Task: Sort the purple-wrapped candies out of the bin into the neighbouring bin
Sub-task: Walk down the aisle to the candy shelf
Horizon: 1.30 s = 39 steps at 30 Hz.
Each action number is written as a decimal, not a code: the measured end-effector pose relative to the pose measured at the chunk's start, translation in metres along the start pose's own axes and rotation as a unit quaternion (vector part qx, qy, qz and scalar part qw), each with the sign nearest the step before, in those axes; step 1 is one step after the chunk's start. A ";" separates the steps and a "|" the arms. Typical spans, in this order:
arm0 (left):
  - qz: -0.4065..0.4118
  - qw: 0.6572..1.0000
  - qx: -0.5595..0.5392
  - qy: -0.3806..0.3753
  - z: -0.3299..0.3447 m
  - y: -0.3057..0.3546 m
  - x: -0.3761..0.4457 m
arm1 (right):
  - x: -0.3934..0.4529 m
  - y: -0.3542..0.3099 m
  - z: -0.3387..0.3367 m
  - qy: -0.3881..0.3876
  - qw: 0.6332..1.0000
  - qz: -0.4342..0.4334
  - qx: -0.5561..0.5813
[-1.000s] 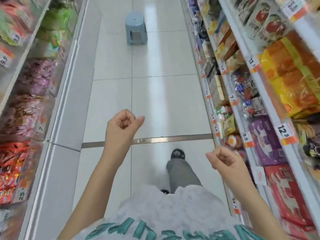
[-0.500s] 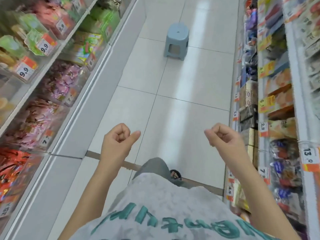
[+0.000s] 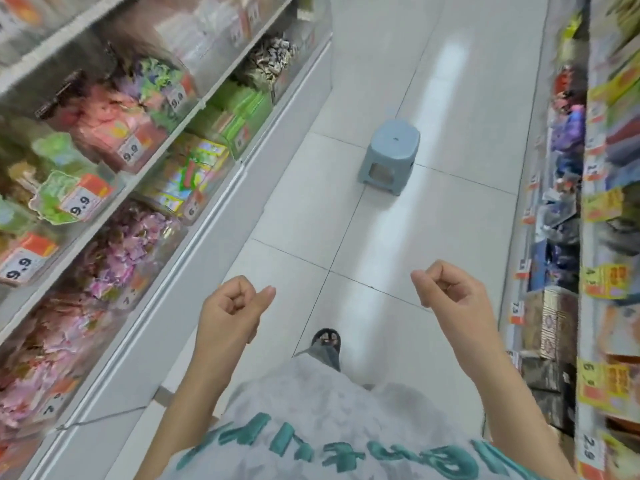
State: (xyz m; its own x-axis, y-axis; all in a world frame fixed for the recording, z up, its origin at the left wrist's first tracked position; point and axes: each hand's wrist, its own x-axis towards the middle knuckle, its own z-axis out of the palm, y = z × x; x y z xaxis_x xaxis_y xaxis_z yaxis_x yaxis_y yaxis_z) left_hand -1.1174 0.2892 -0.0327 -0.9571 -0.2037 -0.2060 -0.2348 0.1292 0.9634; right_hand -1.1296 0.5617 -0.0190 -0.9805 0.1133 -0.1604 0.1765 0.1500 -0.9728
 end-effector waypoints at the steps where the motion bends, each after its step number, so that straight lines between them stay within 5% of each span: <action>1: 0.008 1.000 -0.009 -0.018 0.015 0.016 0.031 | 0.023 -0.002 -0.003 0.011 1.000 0.003 0.007; 10: 0.051 0.989 -0.021 -0.134 0.172 0.114 0.275 | 0.190 -0.003 -0.065 0.127 0.990 0.053 0.026; 18: 0.047 0.993 -0.052 -0.096 0.281 0.174 0.453 | 0.383 -0.027 -0.129 0.095 0.994 0.060 0.001; 31: -0.091 0.991 -0.030 0.088 0.252 0.141 0.621 | 0.751 -0.111 -0.058 -0.097 0.995 -0.006 -0.027; 39: -0.074 0.993 -0.020 0.094 0.229 0.183 0.818 | 0.915 -0.153 0.033 -0.148 0.988 0.024 -0.026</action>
State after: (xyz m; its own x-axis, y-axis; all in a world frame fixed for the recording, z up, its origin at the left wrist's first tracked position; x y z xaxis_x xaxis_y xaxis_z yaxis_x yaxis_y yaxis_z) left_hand -1.9821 0.3685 -0.0643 -0.8634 -0.3949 -0.3139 -0.3599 0.0461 0.9319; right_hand -2.0567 0.6097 -0.0227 -0.9518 -0.1696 -0.2556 0.2200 0.2031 -0.9541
